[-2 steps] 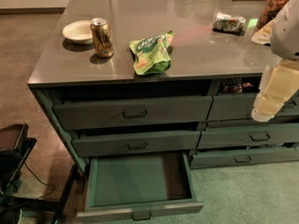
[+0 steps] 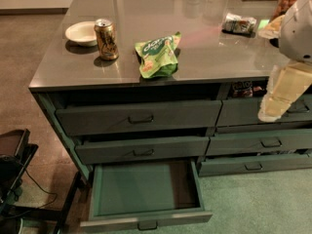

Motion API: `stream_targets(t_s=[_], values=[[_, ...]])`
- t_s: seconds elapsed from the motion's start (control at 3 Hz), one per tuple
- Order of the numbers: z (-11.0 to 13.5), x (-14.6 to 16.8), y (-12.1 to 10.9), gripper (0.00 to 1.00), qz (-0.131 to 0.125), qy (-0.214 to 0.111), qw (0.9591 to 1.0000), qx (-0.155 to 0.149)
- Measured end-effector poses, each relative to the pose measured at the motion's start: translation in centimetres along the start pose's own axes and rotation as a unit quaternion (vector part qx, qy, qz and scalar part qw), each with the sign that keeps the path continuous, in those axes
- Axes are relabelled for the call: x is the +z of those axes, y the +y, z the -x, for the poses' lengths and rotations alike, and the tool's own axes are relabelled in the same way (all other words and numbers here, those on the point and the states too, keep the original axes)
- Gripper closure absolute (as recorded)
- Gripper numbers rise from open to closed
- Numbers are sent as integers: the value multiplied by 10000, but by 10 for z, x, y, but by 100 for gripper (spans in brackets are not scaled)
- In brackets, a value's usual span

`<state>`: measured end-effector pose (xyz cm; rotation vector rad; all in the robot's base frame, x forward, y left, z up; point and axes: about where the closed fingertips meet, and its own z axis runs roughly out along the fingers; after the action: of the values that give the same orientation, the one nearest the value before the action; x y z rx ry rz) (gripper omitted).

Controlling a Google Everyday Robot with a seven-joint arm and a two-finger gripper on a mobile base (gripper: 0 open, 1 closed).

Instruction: Place green rice chip bag into bottom drawer

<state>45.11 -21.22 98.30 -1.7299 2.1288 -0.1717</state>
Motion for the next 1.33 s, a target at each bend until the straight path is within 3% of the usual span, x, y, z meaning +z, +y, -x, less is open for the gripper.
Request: stream_targets(t_s=[0.33,0.67,1.0,1.33], values=[[18,10,-23,0,-534,-397,9956,-653],[60,17,-66,0,-1245,-1063,9755,-1467],[66,11,-79,0,-1563,-1079,9642,-1852],[66,11,-79,0,-1563,-1079,9641,-1853]])
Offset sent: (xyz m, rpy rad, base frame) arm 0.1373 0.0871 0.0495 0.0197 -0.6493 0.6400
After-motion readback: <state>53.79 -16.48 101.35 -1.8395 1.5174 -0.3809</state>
